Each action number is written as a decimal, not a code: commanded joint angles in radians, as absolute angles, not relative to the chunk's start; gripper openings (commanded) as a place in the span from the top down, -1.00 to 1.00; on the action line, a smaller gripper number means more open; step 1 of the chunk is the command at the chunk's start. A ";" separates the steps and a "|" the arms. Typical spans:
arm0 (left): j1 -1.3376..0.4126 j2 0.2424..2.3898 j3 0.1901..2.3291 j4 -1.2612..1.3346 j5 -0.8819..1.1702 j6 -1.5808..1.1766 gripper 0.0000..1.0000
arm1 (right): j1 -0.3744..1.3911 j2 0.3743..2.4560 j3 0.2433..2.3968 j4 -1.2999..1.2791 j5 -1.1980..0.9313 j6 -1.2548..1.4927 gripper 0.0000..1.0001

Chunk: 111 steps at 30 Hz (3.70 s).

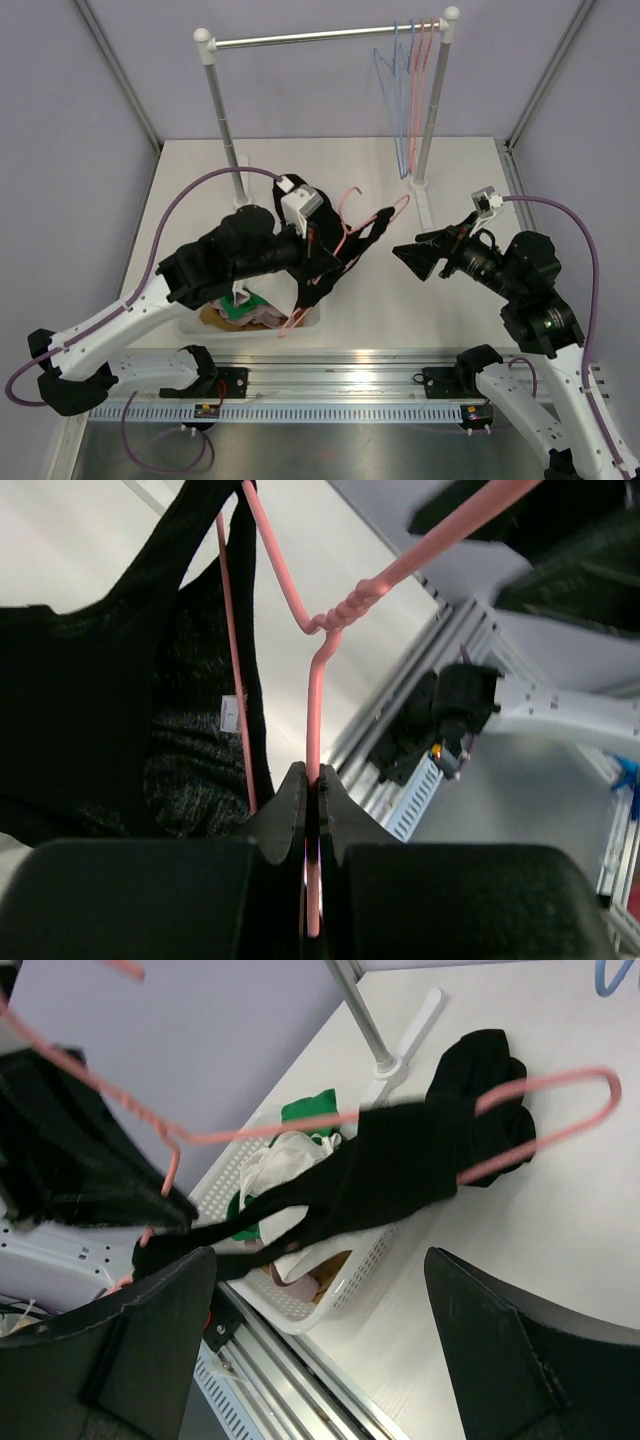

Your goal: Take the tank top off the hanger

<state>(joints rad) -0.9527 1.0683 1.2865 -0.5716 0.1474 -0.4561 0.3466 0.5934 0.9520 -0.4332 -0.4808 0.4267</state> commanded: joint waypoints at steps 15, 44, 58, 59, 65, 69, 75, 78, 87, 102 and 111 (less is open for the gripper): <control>-1.229 1.097 1.207 -0.316 -0.078 -0.612 1.00 | 0.348 0.661 0.790 -0.319 -0.408 0.396 -0.39; -1.262 1.077 1.200 -0.373 0.062 -0.508 1.00 | 0.347 0.848 1.032 -0.584 0.435 0.293 1.00; -1.266 0.965 1.147 -0.157 -0.035 -0.463 1.00 | 0.311 0.729 0.976 -0.540 0.111 0.340 1.00; -1.266 0.966 1.141 -0.078 -0.052 -0.453 1.00 | 0.311 0.712 0.965 -0.526 0.063 0.345 1.00; -1.272 1.021 1.081 0.329 -0.156 -0.313 1.00 | 0.310 0.597 0.911 -0.466 -0.210 0.354 1.00; -1.272 1.110 1.138 0.481 -0.261 -0.203 1.00 | 0.311 0.575 1.004 -0.566 -0.247 0.296 1.00; -1.272 1.210 1.300 0.453 -0.523 -0.132 1.00 | 0.311 0.509 1.115 -0.699 -0.161 0.236 1.00; -1.272 1.235 1.371 0.284 -0.644 -0.163 1.00 | 0.311 0.508 1.166 -0.749 -0.166 0.216 1.00; -1.266 1.216 1.367 -0.056 -0.828 -0.325 1.00 | 0.310 0.514 1.099 -0.693 -0.268 0.250 0.37; -0.960 1.538 1.916 -0.678 -0.465 -0.515 1.00 | 0.311 0.520 1.051 -0.681 -0.299 0.273 -0.99; -0.746 1.824 2.400 -0.847 -0.321 -0.439 1.00 | 0.310 0.500 1.048 -0.672 -0.342 0.285 -0.99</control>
